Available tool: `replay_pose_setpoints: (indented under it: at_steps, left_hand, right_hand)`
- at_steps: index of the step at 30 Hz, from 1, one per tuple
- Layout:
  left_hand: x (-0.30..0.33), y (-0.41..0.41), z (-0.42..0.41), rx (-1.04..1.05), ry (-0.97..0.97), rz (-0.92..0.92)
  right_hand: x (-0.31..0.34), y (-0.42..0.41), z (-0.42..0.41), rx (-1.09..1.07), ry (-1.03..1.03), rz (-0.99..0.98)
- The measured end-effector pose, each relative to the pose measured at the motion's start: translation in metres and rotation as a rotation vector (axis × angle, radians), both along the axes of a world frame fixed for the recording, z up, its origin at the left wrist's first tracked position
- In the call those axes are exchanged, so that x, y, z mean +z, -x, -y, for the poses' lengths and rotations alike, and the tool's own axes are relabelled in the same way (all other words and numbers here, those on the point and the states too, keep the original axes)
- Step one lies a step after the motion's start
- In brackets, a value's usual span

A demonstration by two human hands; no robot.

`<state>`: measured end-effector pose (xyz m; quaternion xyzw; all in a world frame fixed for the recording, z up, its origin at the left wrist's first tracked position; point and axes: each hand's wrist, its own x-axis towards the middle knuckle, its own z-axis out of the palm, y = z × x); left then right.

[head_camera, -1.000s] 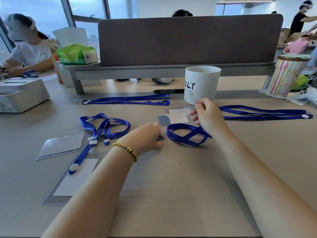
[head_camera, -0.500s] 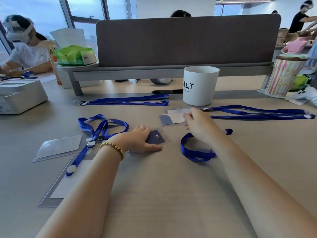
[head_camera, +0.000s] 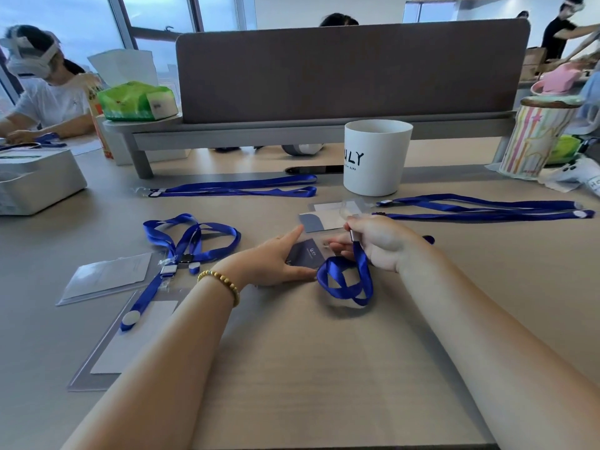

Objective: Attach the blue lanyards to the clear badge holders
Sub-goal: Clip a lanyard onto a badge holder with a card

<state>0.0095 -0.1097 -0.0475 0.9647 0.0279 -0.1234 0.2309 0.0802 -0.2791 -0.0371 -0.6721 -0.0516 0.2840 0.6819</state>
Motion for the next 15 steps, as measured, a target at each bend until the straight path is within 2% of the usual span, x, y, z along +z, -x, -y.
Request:
replay_pose_setpoints:
  at_steps: [4, 9, 12, 15]
  left_hand:
    - [0.005, -0.002, 0.002, 0.125, 0.135, 0.159]
    - [0.007, -0.004, 0.004, 0.304, 0.271, 0.338]
    - [0.011, -0.001, 0.000, 0.288, 0.203, 0.495]
    - [0.013, 0.001, -0.004, 0.227, 0.041, 0.577]
  right_hand:
    - [0.000, 0.000, -0.002, 0.044, -0.155, 0.043]
    - [0.002, 0.007, -0.003, 0.083, -0.046, 0.256]
    - [0.006, 0.004, 0.007, 0.100, 0.094, 0.345]
    - [0.008, 0.004, 0.014, 0.204, 0.261, 0.321]
